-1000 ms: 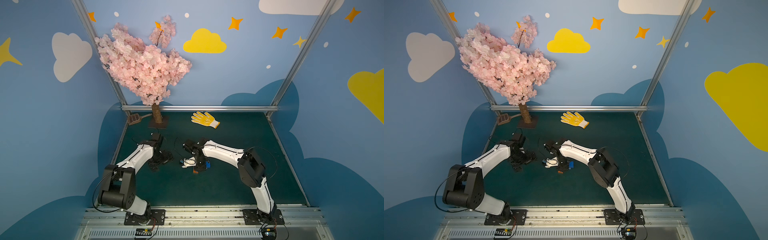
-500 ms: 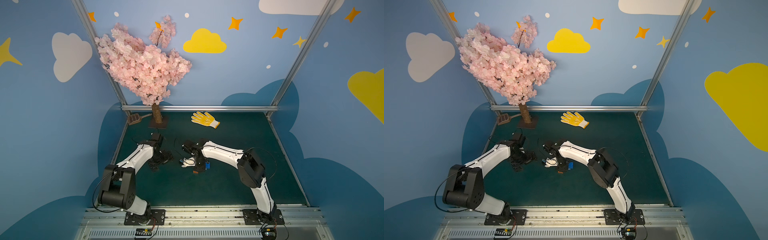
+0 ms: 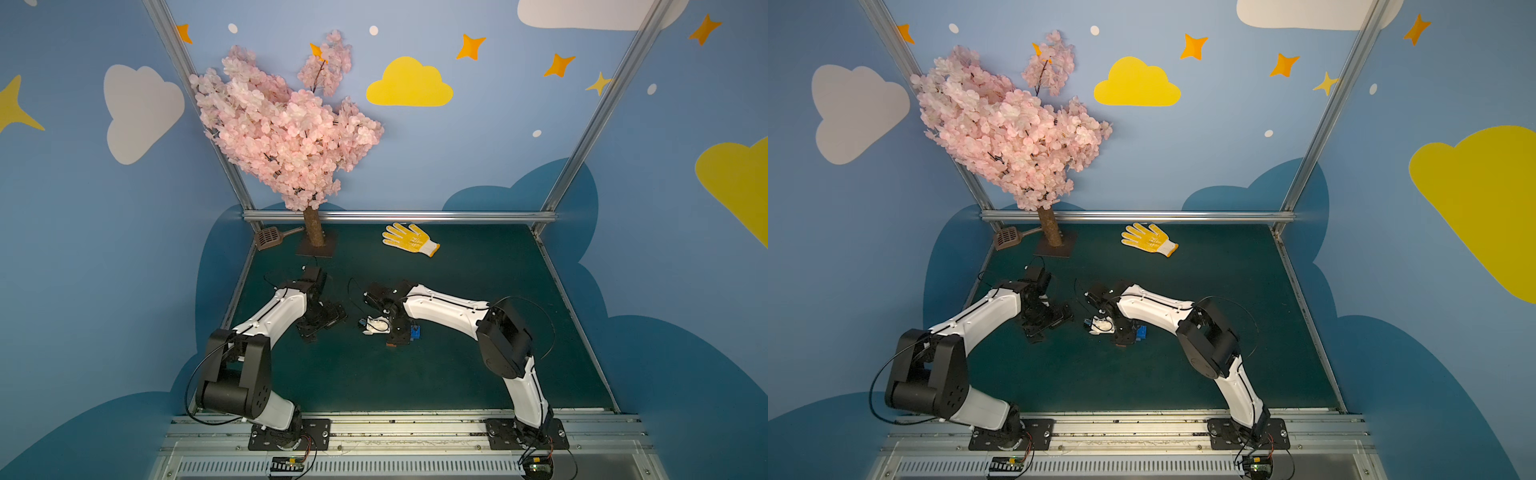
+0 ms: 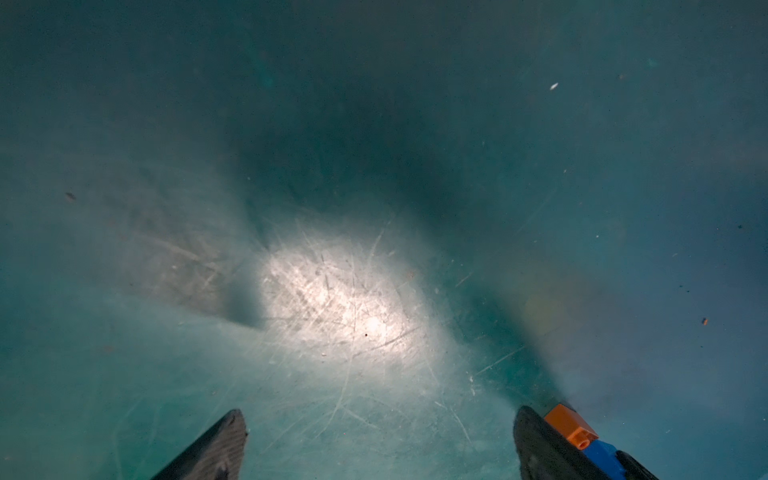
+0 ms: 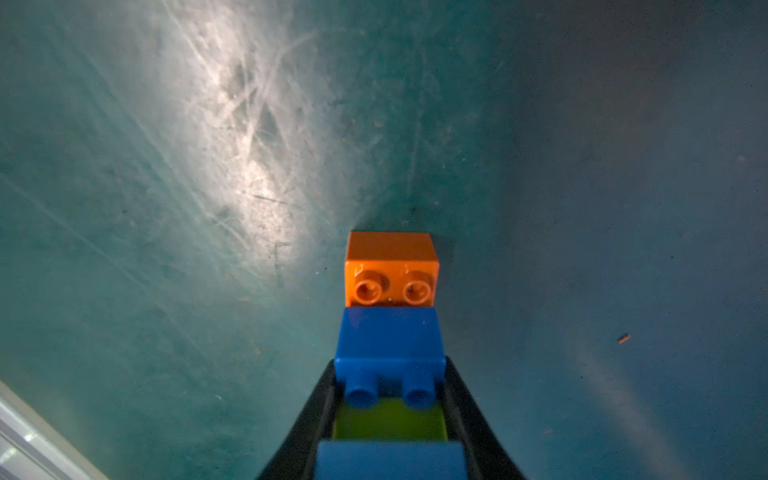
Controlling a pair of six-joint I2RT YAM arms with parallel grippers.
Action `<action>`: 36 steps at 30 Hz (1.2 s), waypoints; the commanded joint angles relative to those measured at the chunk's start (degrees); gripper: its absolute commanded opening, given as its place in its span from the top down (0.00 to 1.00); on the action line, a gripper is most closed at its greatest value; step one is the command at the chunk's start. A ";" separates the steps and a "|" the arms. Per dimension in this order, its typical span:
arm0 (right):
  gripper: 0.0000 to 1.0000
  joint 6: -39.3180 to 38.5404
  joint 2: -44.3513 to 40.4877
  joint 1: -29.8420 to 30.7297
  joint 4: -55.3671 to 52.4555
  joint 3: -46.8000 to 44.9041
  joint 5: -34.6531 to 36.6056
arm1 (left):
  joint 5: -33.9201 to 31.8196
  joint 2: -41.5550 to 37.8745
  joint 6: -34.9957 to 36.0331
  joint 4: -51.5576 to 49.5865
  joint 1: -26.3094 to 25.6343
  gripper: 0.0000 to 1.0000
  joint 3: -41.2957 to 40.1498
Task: Assemble the letter y with lego
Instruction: Assemble the lego brick with the lego brick.
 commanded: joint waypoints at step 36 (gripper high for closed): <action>1.00 -1.04 6.63 1.19 -3.02 3.33 -0.87 | 0.33 -0.21 0.93 -0.93 -0.07 0.00 1.09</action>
